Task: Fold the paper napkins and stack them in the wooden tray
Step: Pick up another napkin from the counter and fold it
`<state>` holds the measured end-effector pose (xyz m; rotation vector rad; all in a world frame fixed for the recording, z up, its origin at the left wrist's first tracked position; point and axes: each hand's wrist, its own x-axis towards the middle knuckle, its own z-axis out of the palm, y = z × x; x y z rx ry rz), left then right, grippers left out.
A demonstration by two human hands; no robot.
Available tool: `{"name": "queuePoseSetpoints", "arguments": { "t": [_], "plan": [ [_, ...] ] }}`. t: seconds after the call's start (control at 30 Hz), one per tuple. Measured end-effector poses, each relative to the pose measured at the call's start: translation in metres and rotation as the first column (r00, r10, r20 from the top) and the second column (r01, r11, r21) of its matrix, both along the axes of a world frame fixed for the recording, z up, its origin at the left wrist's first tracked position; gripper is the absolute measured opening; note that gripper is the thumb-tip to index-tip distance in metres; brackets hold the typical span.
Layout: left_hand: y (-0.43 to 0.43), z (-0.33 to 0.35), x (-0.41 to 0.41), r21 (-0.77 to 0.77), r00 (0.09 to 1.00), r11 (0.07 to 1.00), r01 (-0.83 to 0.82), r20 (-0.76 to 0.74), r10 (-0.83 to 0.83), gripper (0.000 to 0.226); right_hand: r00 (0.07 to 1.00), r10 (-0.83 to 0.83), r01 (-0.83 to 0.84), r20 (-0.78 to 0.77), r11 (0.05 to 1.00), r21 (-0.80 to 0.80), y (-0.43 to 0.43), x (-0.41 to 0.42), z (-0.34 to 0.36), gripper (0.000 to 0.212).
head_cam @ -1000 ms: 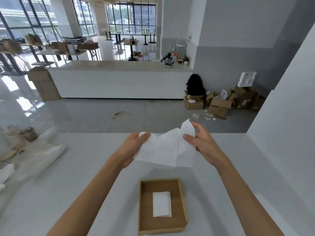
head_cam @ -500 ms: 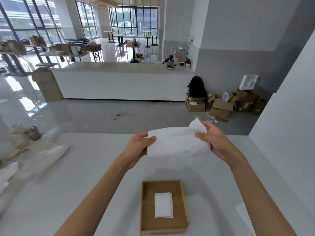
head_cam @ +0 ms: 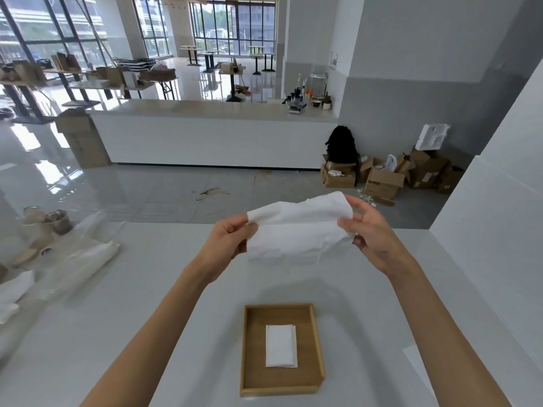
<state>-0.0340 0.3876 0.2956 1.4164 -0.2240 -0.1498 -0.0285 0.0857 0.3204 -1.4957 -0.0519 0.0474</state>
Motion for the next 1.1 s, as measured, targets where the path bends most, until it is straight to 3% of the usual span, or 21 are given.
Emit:
{"name": "queuePoseSetpoints", "arguments": {
  "t": [0.13,0.23,0.37,0.43,0.57,0.7,0.83,1.0,1.1],
  "plan": [
    [-0.006,0.007,0.0,-0.037,0.998,0.999,-0.029,0.06,0.032,0.027,0.985,-0.071,0.063,0.155,0.997,0.055,0.001,0.001,0.003,0.046],
    [-0.011,0.015,0.003,-0.05,0.993,0.996,-0.069,0.09,0.073,0.026,0.949,-0.124,0.128,0.289,0.992,0.005,0.003,-0.005,0.01,0.042],
    [-0.014,0.028,0.005,-0.121,0.987,0.987,-0.101,0.115,0.115,0.037,0.88,-0.026,0.069,0.474,0.995,-0.073,0.0,-0.012,0.023,0.071],
    [-0.013,0.037,0.003,-0.119,0.981,0.989,-0.085,0.162,0.104,0.049,0.845,0.022,0.037,0.534,0.994,-0.098,-0.004,-0.012,0.027,0.072],
    [-0.013,0.046,0.006,-0.12,0.966,0.987,-0.109,0.219,0.134,0.057,0.854,0.016,0.056,0.52,0.991,-0.123,-0.007,-0.014,0.034,0.074],
    [-0.014,0.049,0.008,-0.112,0.943,0.977,-0.18,0.263,0.204,0.049,0.858,0.012,0.092,0.514,0.98,-0.177,-0.005,-0.011,0.039,0.08],
    [-0.013,0.052,0.009,-0.084,0.933,0.973,-0.213,0.278,0.228,0.043,0.864,0.067,0.024,0.5,0.985,-0.174,-0.007,-0.009,0.039,0.067],
    [-0.009,0.051,0.011,-0.023,0.927,0.968,-0.248,0.286,0.244,0.043,0.963,0.189,-0.199,0.194,0.98,0.032,-0.01,-0.003,0.032,0.042],
    [-0.007,0.049,0.011,-0.015,0.924,0.965,-0.261,0.287,0.254,0.039,0.982,0.073,-0.07,0.173,0.997,-0.02,-0.001,-0.002,0.026,0.042]
  ]
}}
